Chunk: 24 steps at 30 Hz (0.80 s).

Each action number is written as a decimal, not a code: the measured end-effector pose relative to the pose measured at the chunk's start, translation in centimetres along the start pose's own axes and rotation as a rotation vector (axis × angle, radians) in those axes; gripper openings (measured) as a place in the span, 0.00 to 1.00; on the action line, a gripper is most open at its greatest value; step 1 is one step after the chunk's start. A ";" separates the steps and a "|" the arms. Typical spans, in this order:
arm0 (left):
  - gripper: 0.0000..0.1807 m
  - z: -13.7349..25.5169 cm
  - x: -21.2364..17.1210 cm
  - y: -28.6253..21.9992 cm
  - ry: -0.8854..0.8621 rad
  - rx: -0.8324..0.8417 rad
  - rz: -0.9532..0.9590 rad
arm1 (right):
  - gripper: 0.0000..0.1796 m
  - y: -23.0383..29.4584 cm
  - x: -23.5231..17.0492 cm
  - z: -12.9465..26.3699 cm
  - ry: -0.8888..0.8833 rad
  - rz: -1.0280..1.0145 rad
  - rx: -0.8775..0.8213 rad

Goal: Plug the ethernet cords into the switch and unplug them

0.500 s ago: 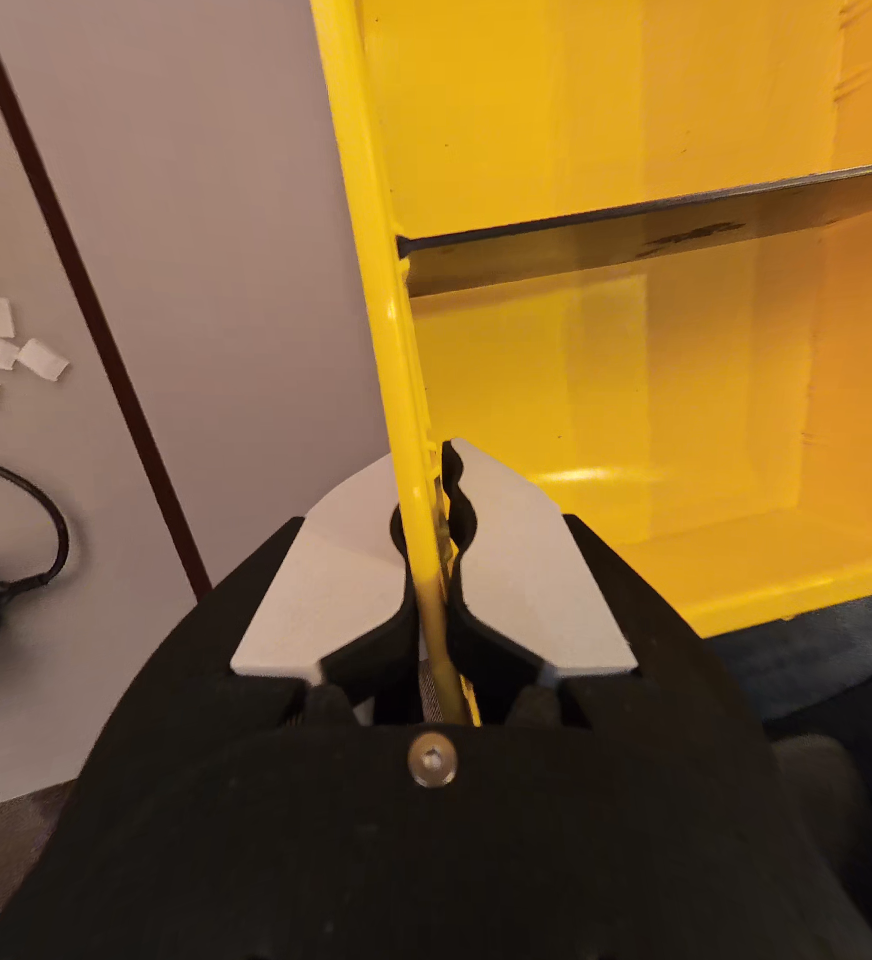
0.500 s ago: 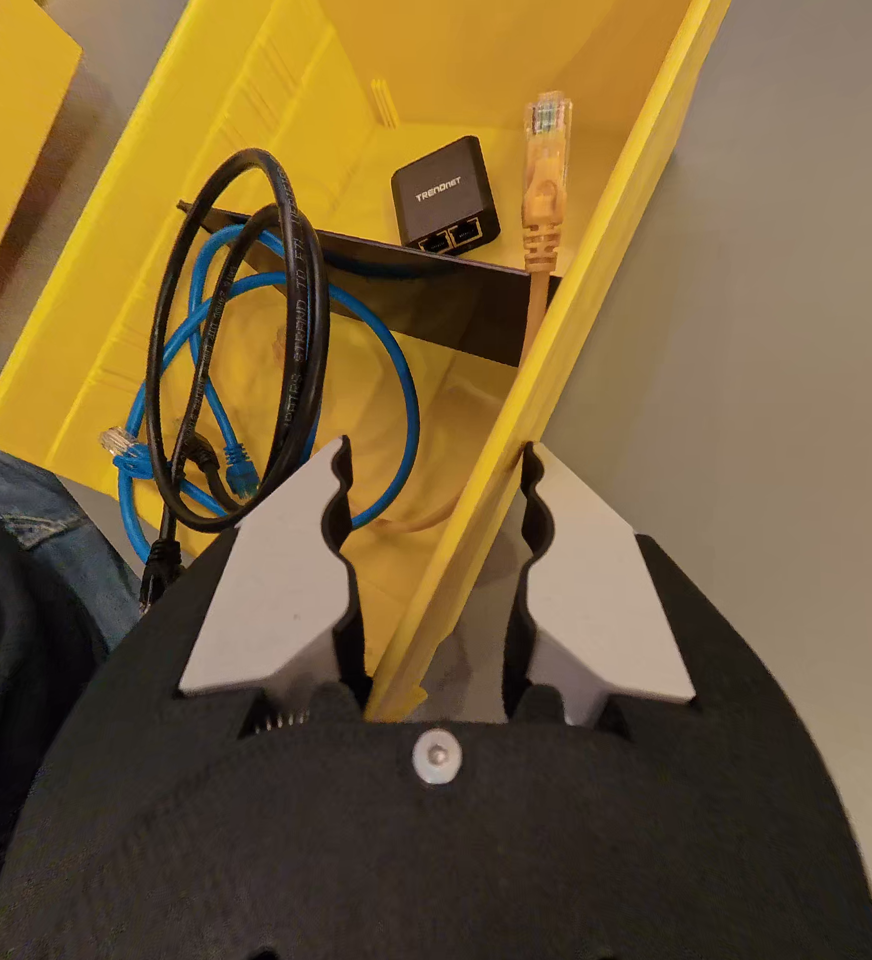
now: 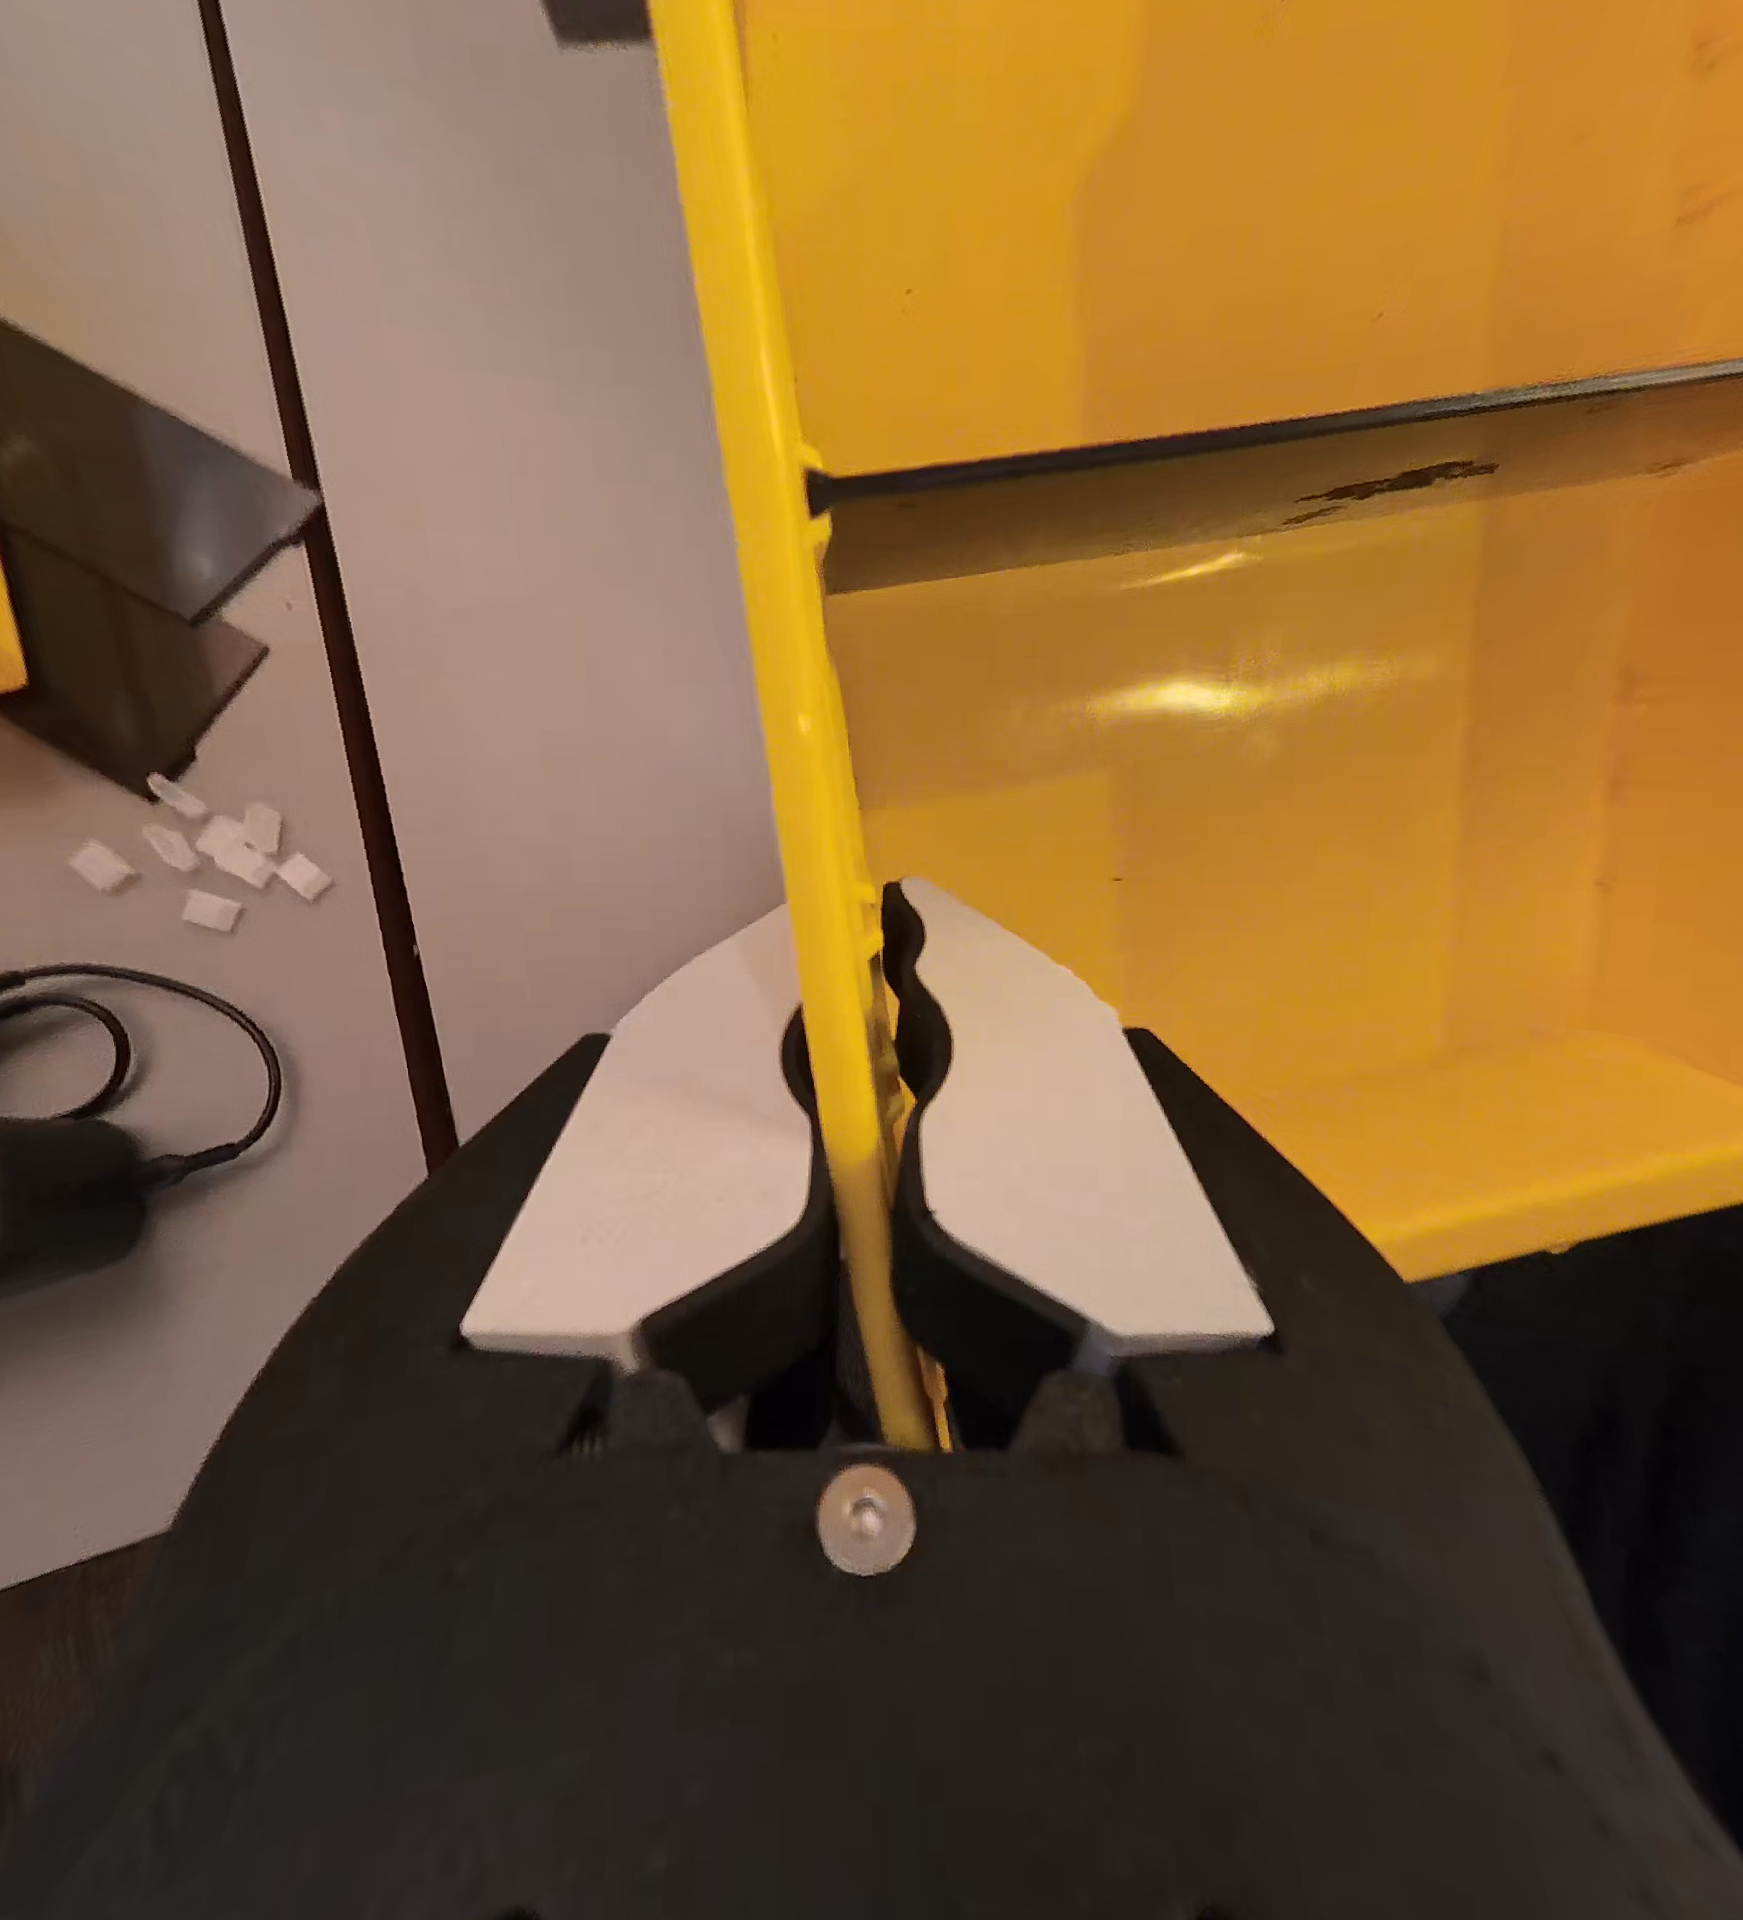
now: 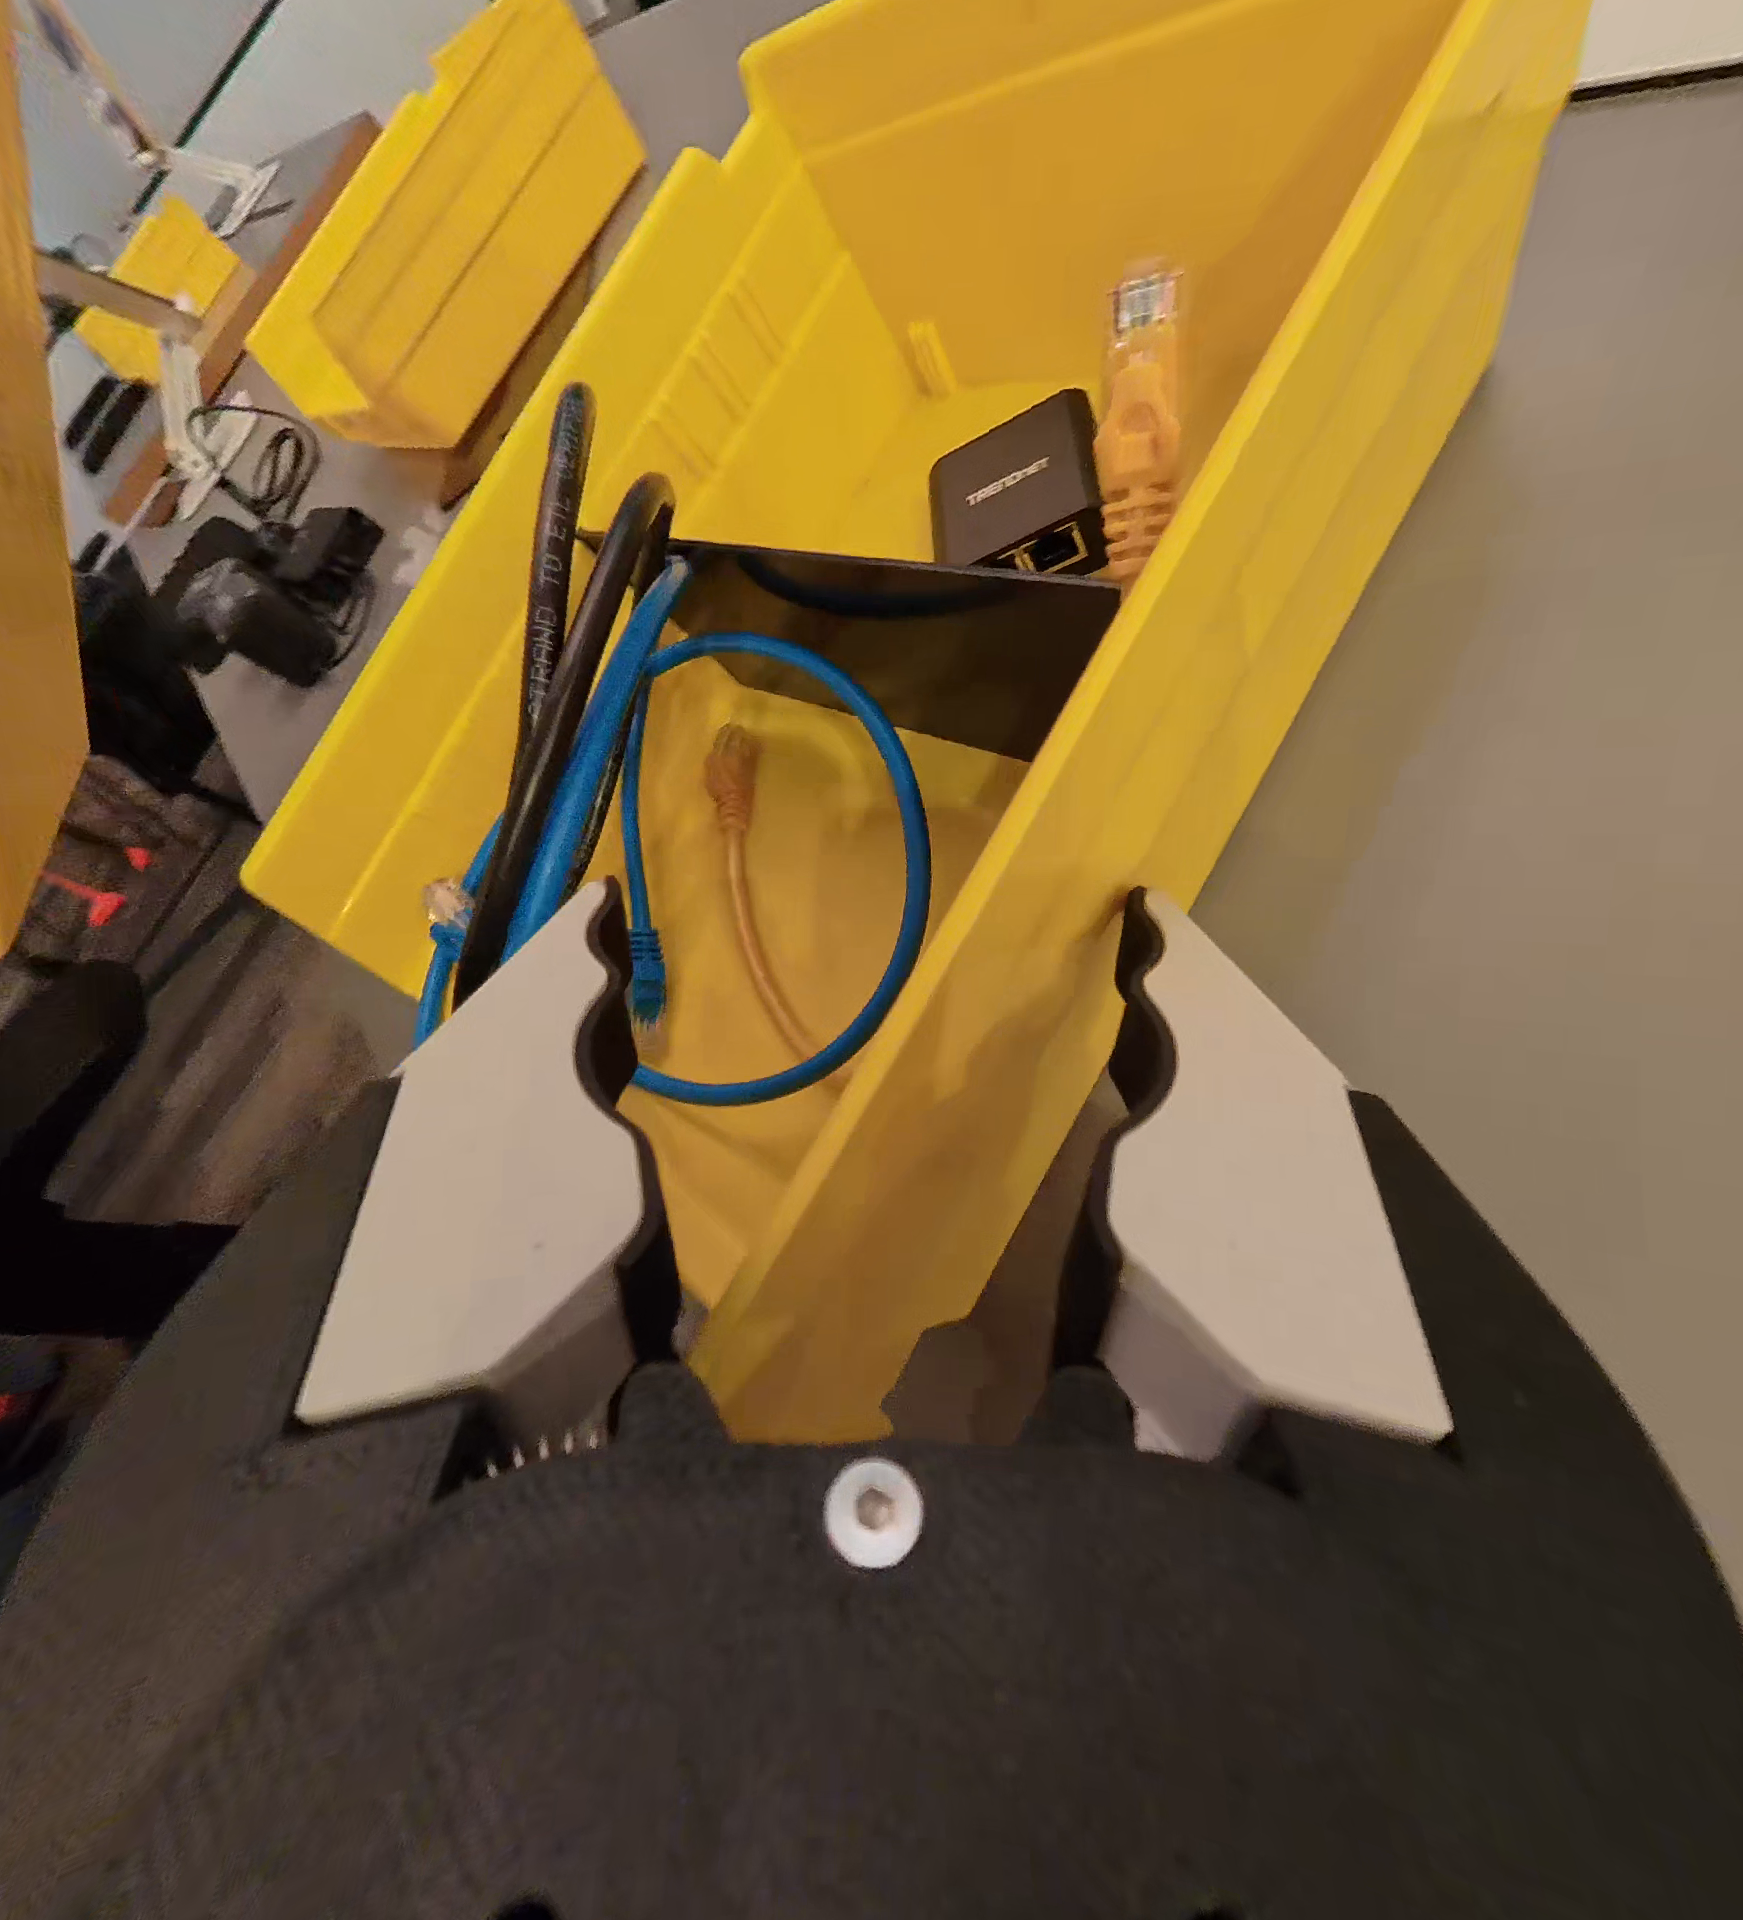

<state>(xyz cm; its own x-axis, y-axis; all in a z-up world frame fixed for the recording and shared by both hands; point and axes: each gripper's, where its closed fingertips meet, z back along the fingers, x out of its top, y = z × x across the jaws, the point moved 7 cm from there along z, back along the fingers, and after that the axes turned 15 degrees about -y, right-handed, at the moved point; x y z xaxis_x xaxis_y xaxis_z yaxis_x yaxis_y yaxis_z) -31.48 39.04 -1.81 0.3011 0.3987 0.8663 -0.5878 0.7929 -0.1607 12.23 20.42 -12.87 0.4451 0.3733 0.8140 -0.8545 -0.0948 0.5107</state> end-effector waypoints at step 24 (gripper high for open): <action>0.03 -20.0 6.9 -28.6 0.077 -0.418 -0.359 | 0.70 4.0 3.1 18.2 -0.281 -0.042 0.256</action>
<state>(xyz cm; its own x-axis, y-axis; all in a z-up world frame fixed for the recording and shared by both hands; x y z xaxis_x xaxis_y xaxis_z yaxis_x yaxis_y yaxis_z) 2.44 28.32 -0.70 0.4906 0.0900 0.8667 -0.0953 0.9942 -0.0492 15.06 4.36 -3.28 0.5646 0.1175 0.8169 -0.7554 -0.3253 0.5689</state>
